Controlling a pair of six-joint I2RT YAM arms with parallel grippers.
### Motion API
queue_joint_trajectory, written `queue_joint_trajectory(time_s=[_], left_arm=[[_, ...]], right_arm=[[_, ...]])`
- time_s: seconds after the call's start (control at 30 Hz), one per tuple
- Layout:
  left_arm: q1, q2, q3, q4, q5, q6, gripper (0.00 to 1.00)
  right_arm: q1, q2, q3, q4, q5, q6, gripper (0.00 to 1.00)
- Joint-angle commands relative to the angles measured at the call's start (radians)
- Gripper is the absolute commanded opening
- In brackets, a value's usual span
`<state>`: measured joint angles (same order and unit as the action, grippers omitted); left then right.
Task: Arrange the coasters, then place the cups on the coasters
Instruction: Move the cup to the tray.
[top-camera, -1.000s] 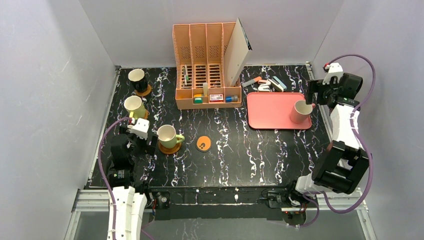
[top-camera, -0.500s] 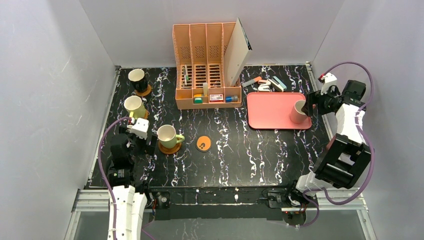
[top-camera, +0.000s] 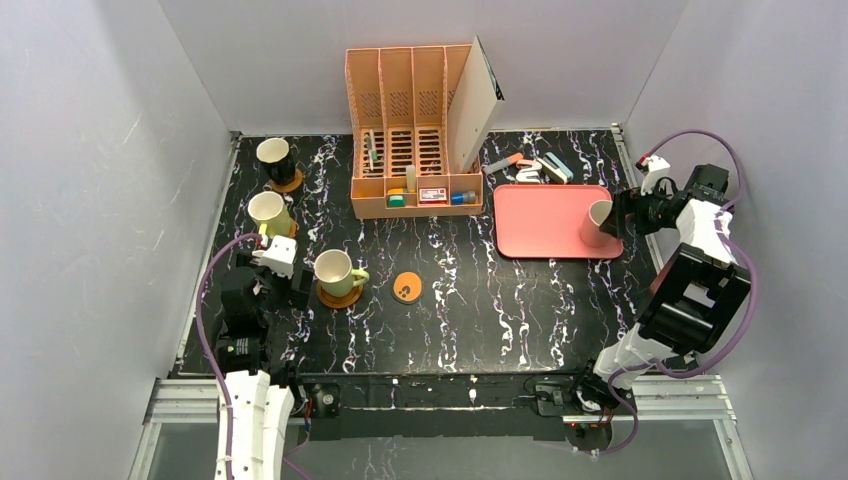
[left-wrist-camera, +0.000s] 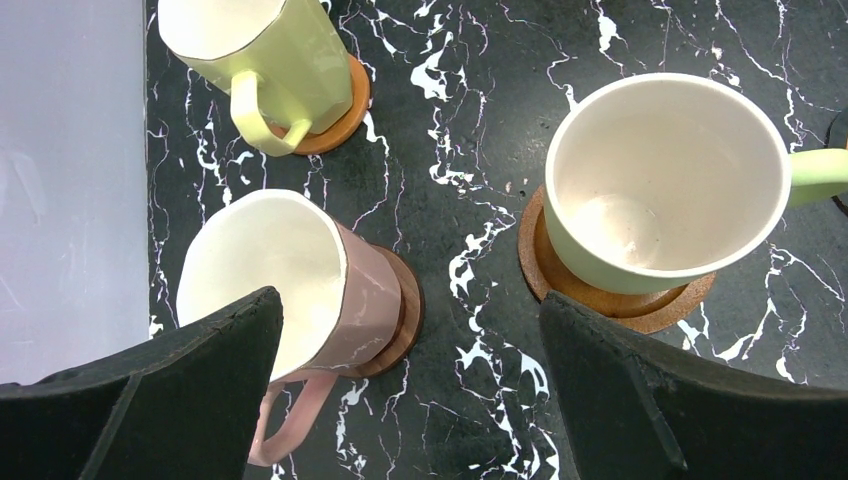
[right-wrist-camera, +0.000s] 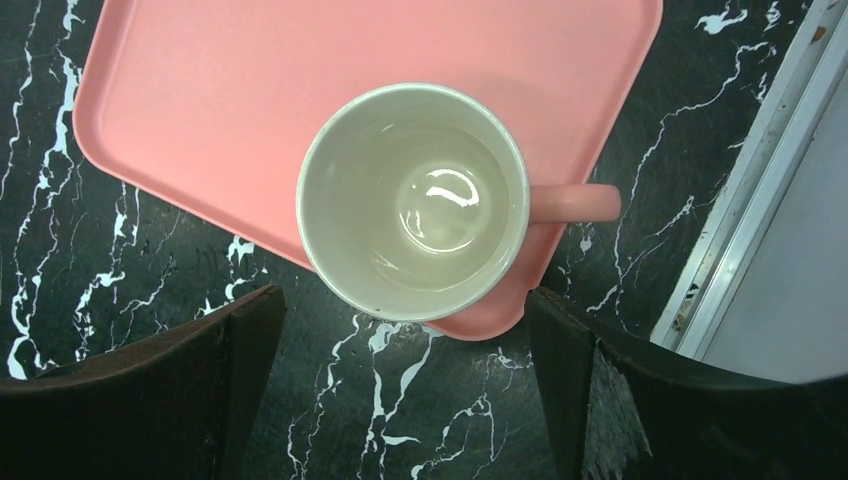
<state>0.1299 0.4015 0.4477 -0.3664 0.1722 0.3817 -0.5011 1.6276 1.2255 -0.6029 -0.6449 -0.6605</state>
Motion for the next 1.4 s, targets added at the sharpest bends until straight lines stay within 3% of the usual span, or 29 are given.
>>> queue_joint_trajectory(time_s=[0.0, 0.13, 0.4, 0.63, 1.37], left_arm=[[0.008, 0.003, 0.025, 0.004, -0.006, -0.009, 0.98], [0.008, 0.002, 0.023, 0.004, 0.000, -0.007, 0.98], [0.009, 0.005, 0.023, 0.003, 0.004, -0.007, 0.98], [0.008, 0.013, 0.023, 0.003, 0.006, -0.007, 0.98], [0.008, 0.017, 0.025, 0.002, 0.004, -0.007, 0.98]], right_arm=[[-0.001, -0.017, 0.054, 0.017, -0.045, 0.002, 0.98], [0.017, -0.014, 0.070, 0.093, -0.035, 0.048, 0.98], [0.038, 0.119, 0.213, 0.089, -0.063, 0.091, 0.98], [0.037, 0.244, 0.328, -0.062, -0.106, 0.067, 0.98], [-0.048, 0.285, 0.367, -0.366, -0.262, -0.080, 0.98]])
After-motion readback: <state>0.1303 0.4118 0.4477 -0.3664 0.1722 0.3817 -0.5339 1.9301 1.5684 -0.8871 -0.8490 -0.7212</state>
